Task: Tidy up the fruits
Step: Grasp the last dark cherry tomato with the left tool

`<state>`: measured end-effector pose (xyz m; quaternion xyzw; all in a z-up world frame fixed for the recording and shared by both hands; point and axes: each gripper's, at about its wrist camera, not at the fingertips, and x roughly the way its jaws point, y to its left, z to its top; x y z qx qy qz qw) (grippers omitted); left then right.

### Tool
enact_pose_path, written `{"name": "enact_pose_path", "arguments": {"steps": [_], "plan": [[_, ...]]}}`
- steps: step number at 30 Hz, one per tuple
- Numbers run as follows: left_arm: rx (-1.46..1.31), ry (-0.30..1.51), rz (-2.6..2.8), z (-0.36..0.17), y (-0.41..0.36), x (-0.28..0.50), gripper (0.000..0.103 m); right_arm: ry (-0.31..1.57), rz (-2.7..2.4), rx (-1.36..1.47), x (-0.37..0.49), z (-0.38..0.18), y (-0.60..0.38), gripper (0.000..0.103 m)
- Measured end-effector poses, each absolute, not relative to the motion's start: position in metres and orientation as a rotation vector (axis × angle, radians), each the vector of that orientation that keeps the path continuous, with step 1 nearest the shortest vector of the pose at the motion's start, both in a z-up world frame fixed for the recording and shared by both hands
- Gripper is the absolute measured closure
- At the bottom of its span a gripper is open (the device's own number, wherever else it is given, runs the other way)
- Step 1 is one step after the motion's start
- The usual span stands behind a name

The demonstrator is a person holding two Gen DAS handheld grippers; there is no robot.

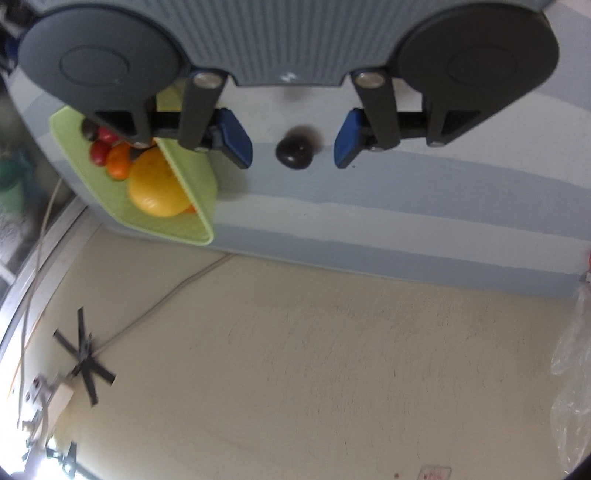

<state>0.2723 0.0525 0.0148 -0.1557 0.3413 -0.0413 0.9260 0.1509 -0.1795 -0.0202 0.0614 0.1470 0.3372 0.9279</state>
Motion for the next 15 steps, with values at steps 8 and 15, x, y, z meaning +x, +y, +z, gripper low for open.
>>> {"name": "enact_pose_path", "arguments": {"steps": [8,15], "plan": [[-0.227,0.707,-0.060,0.001,0.035,0.288,0.062,0.403,0.749,0.149,0.160,-0.032,-0.173,0.071],[-0.177,0.719,-0.119,0.001,0.020,0.263,0.077,0.425,0.744,0.180,0.154,-0.035,-0.177,0.071]]}}
